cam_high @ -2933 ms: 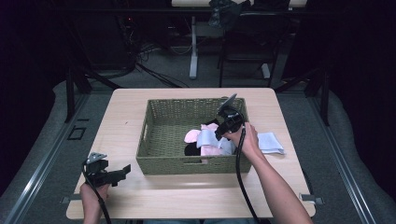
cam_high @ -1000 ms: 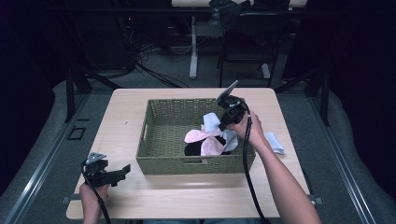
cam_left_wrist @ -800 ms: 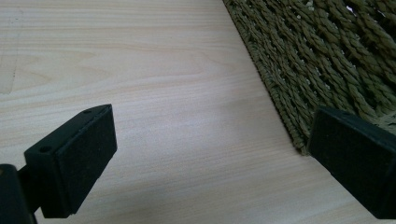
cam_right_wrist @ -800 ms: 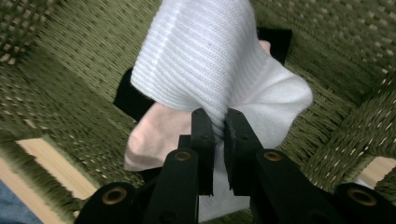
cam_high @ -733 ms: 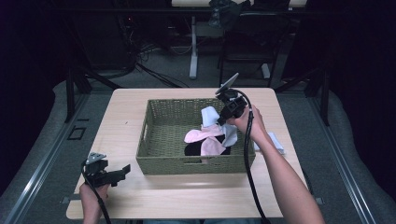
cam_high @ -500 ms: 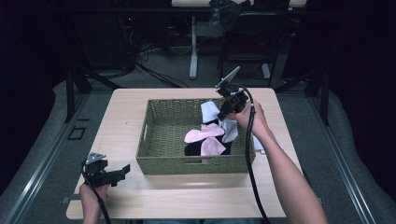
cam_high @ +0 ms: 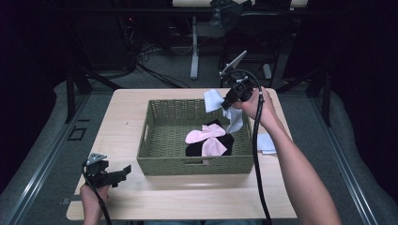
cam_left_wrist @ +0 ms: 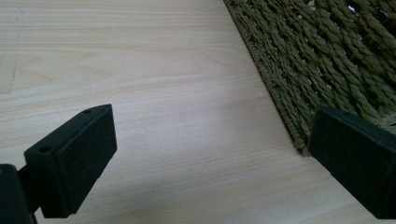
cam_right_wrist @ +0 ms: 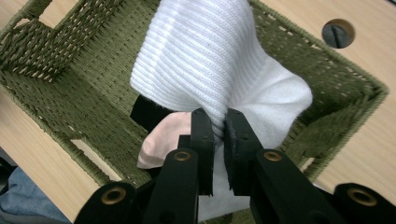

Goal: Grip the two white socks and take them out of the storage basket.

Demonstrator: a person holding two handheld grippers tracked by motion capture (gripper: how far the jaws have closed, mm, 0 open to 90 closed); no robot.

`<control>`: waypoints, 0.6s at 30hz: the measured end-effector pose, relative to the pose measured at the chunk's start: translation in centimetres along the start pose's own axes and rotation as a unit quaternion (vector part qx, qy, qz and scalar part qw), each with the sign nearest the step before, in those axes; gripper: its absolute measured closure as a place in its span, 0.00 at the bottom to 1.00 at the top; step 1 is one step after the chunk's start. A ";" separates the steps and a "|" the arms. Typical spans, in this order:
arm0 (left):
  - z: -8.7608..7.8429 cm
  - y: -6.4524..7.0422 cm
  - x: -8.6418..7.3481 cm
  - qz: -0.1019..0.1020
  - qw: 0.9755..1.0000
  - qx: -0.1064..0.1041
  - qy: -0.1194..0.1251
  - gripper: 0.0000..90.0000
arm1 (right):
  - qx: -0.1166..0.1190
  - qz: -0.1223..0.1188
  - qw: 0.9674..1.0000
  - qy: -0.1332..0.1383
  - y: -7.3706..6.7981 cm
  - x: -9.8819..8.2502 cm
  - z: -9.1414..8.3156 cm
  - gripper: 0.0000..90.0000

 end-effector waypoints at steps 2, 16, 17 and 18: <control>0.0 0.0 0.0 -0.001 1.000 0.000 0.000 0.02 | -0.003 0.001 1.000 0.006 0.0 0.2 -0.6 0.93; 0.0 0.0 0.0 -0.001 1.000 0.000 0.001 0.02 | -0.034 0.011 0.999 0.019 2.8 -1.2 -4.4 0.93; 0.0 0.0 0.0 -0.001 1.000 0.000 0.001 0.02 | -0.037 0.014 0.999 0.020 3.0 -1.4 -4.6 0.93; 0.0 0.0 0.0 -0.001 1.000 0.000 0.001 0.02 | -0.039 0.018 0.999 0.020 3.3 -1.6 -4.9 0.93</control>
Point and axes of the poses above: each handheld gripper's, and its own axes: z roughly forward along the jaws, x roughly out of its top, y roughly to its right, the point moved 3 cm from there along z, roughly forward along the jaws, and after that the axes turned 9 degrees about y, right-handed, at the moved point
